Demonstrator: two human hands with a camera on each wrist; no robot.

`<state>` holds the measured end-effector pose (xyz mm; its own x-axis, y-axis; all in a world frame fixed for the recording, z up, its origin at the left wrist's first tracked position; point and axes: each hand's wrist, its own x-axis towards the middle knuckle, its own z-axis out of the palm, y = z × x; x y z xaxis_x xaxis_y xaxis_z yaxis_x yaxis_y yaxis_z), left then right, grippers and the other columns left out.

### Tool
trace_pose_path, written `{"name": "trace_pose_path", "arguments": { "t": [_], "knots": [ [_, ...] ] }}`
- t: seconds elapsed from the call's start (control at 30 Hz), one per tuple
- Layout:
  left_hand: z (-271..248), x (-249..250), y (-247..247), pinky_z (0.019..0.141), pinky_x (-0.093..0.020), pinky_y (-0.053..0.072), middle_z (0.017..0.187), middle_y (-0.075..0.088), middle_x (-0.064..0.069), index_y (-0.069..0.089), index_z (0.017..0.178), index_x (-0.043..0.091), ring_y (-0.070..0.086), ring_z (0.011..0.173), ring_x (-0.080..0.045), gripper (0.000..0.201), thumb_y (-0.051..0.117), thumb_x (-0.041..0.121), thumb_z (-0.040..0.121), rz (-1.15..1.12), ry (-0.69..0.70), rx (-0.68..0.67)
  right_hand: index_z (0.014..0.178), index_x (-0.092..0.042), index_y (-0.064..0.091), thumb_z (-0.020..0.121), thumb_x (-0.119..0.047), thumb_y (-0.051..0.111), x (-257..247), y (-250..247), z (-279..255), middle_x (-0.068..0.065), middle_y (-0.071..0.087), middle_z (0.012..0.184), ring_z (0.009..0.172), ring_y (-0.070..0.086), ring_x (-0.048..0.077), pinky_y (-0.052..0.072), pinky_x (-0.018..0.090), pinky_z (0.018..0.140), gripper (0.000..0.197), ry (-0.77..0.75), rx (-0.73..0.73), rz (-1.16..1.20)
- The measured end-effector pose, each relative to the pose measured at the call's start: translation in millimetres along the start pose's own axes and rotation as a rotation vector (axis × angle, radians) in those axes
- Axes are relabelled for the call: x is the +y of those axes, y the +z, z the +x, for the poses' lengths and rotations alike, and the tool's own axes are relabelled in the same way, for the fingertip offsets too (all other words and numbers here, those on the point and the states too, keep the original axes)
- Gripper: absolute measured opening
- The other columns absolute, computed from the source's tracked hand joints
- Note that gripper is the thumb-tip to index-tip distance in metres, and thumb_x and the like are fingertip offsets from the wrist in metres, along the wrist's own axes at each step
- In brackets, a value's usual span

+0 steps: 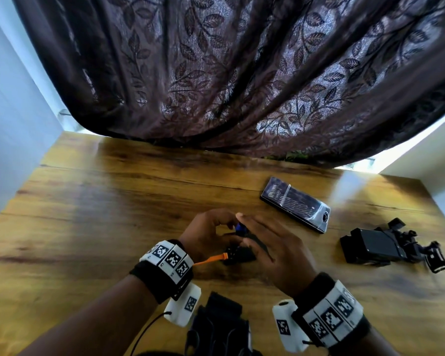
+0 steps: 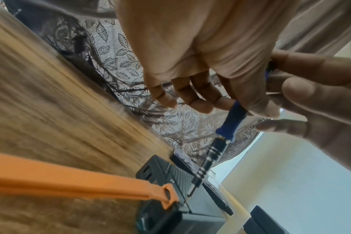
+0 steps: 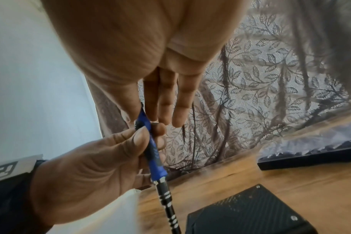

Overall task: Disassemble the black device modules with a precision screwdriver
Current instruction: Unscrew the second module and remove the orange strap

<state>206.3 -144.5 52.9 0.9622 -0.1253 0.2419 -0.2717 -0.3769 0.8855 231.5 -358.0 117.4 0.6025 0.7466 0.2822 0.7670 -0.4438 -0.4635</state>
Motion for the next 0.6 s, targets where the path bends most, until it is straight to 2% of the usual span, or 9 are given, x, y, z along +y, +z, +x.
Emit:
{"name": "trace_pose_path", "arguments": {
  "t": [0.03, 0.1, 0.17, 0.23, 0.3, 0.37, 0.47, 0.53, 0.6],
  "knots": [
    [0, 0, 0, 0.087, -0.04, 0.057, 0.105, 0.069, 0.011, 0.07, 0.104, 0.026, 0.066, 0.1, -0.008, 0.027, 0.083, 0.029, 0.081, 0.011, -0.014, -0.022, 0.148, -0.025, 0.047, 0.097, -0.023, 0.065, 0, -2, 0, -0.007, 0.058, 0.134, 0.115, 0.058, 0.008, 0.055, 0.025, 0.09, 0.054, -0.013, 0.031, 0.0],
    [0, -1, 1, 0.1, -0.043, 0.051, 0.122, 0.064, 0.014, 0.067, 0.118, 0.03, 0.058, 0.117, -0.006, 0.049, 0.086, 0.042, 0.076, 0.113, -0.104, -0.097, 0.138, -0.025, 0.055, 0.092, -0.019, 0.072, -2, -4, -1, -0.009, 0.062, 0.126, 0.108, 0.059, 0.002, 0.056, 0.021, 0.086, 0.049, -0.015, 0.078, 0.005],
    [-3, -4, 4, 0.119, -0.049, 0.031, 0.15, 0.044, 0.013, 0.045, 0.144, 0.039, 0.037, 0.14, -0.013, 0.084, 0.083, 0.06, 0.071, 0.37, -0.245, -0.288, 0.129, -0.03, 0.056, 0.09, -0.018, 0.074, -4, -4, -1, -0.011, 0.065, 0.122, 0.103, 0.062, 0.0, 0.059, 0.021, 0.08, 0.044, 0.02, 0.078, 0.034],
    [-10, -10, 7, 0.121, -0.048, 0.013, 0.163, 0.021, 0.014, 0.019, 0.157, 0.043, 0.016, 0.149, -0.016, 0.104, 0.08, 0.061, 0.074, 0.572, -0.325, -0.458, 0.123, -0.032, 0.054, 0.09, -0.018, 0.075, -6, -5, -2, -0.01, 0.068, 0.117, 0.097, 0.067, 0.002, 0.061, 0.024, 0.074, 0.041, 0.064, 0.055, 0.069],
    [-17, -16, 10, 0.121, -0.048, 0.008, 0.166, 0.016, 0.015, 0.009, 0.159, 0.046, 0.011, 0.152, -0.016, 0.103, 0.076, 0.056, 0.081, 0.599, -0.344, -0.502, 0.116, -0.034, 0.053, 0.09, -0.024, 0.075, -8, -10, 0, -0.011, 0.069, 0.108, 0.089, 0.069, 0.004, 0.061, 0.026, 0.069, 0.035, 0.098, 0.018, 0.071],
    [-22, -24, 13, 0.121, -0.049, 0.011, 0.165, 0.021, 0.016, 0.01, 0.157, 0.051, 0.015, 0.152, -0.015, 0.095, 0.072, 0.053, 0.086, 0.559, -0.364, -0.468, 0.104, -0.033, 0.052, 0.09, -0.033, 0.074, -13, -17, 6, -0.018, 0.064, 0.091, 0.076, 0.065, 0.001, 0.057, 0.02, 0.061, 0.027, 0.138, -0.02, 0.016],
    [-25, -31, 15, 0.119, -0.048, 0.018, 0.16, 0.031, 0.022, 0.017, 0.154, 0.057, 0.025, 0.148, -0.012, 0.088, 0.073, 0.053, 0.086, 0.546, -0.357, -0.369, 0.092, -0.031, 0.046, 0.095, -0.039, 0.066, -23, -25, 18, -0.018, 0.051, 0.073, 0.062, 0.051, 0.001, 0.036, 0.015, 0.052, 0.022, 0.217, -0.168, -0.119],
    [-25, -30, 15, 0.118, -0.047, 0.019, 0.157, 0.034, 0.025, 0.021, 0.152, 0.057, 0.028, 0.147, -0.01, 0.086, 0.074, 0.052, 0.084, 0.539, -0.36, -0.34, 0.09, -0.03, 0.044, 0.1, -0.04, 0.056, -28, -25, 27, -0.013, 0.052, 0.076, 0.064, 0.048, 0.005, 0.033, 0.019, 0.057, 0.019, 0.24, -0.256, -0.215],
    [-23, -27, 15, 0.119, -0.047, 0.018, 0.157, 0.034, 0.026, 0.025, 0.152, 0.057, 0.027, 0.147, -0.01, 0.084, 0.075, 0.052, 0.084, 0.532, -0.385, -0.34, 0.093, -0.028, 0.045, 0.103, -0.042, 0.049, -33, -26, 35, -0.008, 0.057, 0.086, 0.073, 0.052, 0.01, 0.042, 0.026, 0.065, 0.018, 0.256, -0.341, -0.281]
  ]
}}
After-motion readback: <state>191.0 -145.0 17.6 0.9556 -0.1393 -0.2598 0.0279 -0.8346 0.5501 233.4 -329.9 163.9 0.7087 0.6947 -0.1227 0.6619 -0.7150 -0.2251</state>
